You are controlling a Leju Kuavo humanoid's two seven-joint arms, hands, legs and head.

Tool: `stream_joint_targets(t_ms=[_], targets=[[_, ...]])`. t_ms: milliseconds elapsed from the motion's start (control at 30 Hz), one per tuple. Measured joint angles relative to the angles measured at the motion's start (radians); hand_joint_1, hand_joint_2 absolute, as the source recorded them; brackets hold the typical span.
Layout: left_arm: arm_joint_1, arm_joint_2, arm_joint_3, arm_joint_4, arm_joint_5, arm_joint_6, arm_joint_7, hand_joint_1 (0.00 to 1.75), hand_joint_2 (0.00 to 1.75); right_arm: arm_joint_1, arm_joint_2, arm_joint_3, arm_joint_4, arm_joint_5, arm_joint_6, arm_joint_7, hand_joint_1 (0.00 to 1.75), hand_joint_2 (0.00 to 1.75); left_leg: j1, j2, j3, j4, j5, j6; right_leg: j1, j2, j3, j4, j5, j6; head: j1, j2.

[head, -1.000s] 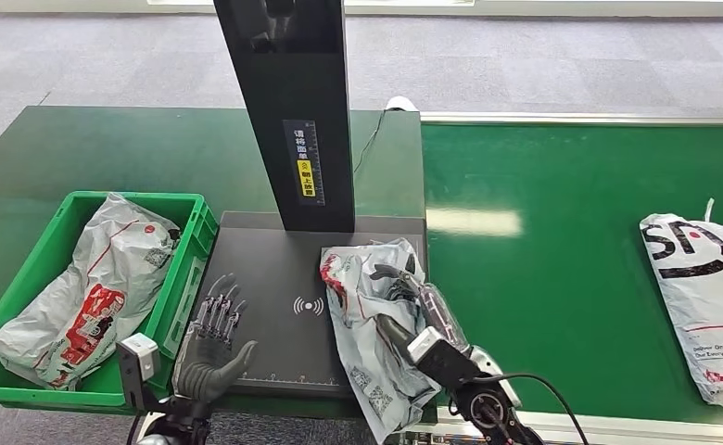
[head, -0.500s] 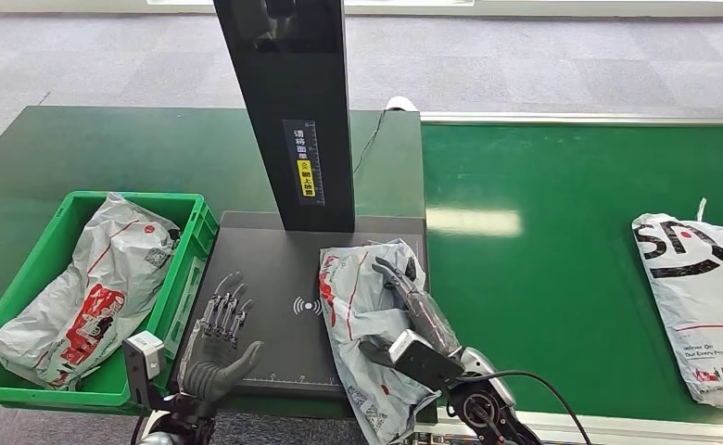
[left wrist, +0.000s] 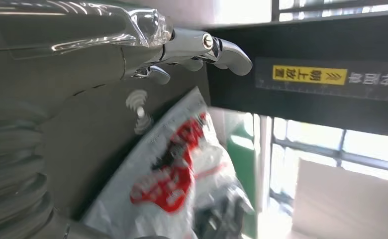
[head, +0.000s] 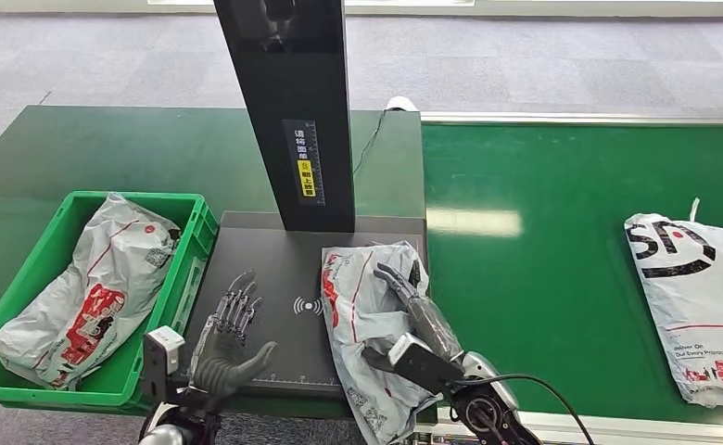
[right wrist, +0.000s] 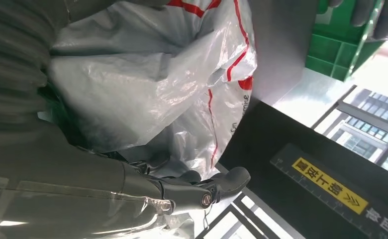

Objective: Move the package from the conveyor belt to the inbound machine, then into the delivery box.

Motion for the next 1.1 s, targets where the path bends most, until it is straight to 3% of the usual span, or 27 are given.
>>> stream_joint_targets(t_ms=[100, 200, 633, 733, 1100], targets=[[-0.030, -0.008, -0.078, -0.004, -0.304, 0.219, 0.005, 0.00, 1.75, 0.022, -0.001, -0.052, -0.057, -0.007, -0.063, -0.029, 0.00, 1.75, 0.000, -0.002, -0.002, 0.001, 0.000, 0.000, 0.000, -0.001, 0.000, 0.000, 0.000, 0.000, 0.000, 0.000], [-0.050, -0.012, -0.157, -0.013, -0.425, 0.288, 0.019, 0.00, 1.75, 0.023, -0.002, -0.098, -0.096, -0.010, -0.095, -0.036, 0.00, 1.75, 0.000, 0.000, -0.002, 0.002, 0.000, 0.000, 0.000, -0.001, 0.000, 0.000, 0.000, 0.001, 0.000, 0.000], [-0.071, -0.011, -0.236, -0.014, -0.435, 0.306, 0.025, 0.00, 1.75, 0.031, -0.003, -0.146, -0.137, -0.015, -0.101, -0.042, 0.00, 1.75, 0.000, 0.000, -0.002, 0.002, 0.000, 0.001, 0.000, -0.001, 0.000, 0.000, 0.000, 0.001, 0.000, 0.000], [-0.079, -0.006, -0.253, -0.013, -0.445, 0.270, 0.021, 0.00, 1.75, 0.031, -0.004, -0.148, -0.139, -0.028, -0.112, -0.053, 0.00, 1.75, 0.000, -0.001, -0.002, 0.002, 0.000, 0.001, 0.000, -0.001, 0.000, 0.000, 0.000, 0.001, 0.000, 0.000], [-0.197, 0.023, -0.429, 0.056, -0.664, 0.224, 0.129, 0.00, 1.75, -0.006, -0.004, -0.190, -0.146, -0.095, -0.190, -0.068, 0.00, 1.75, 0.000, -0.001, -0.002, 0.002, 0.000, 0.001, 0.000, -0.001, 0.000, 0.000, 0.001, 0.001, 0.000, 0.000]])
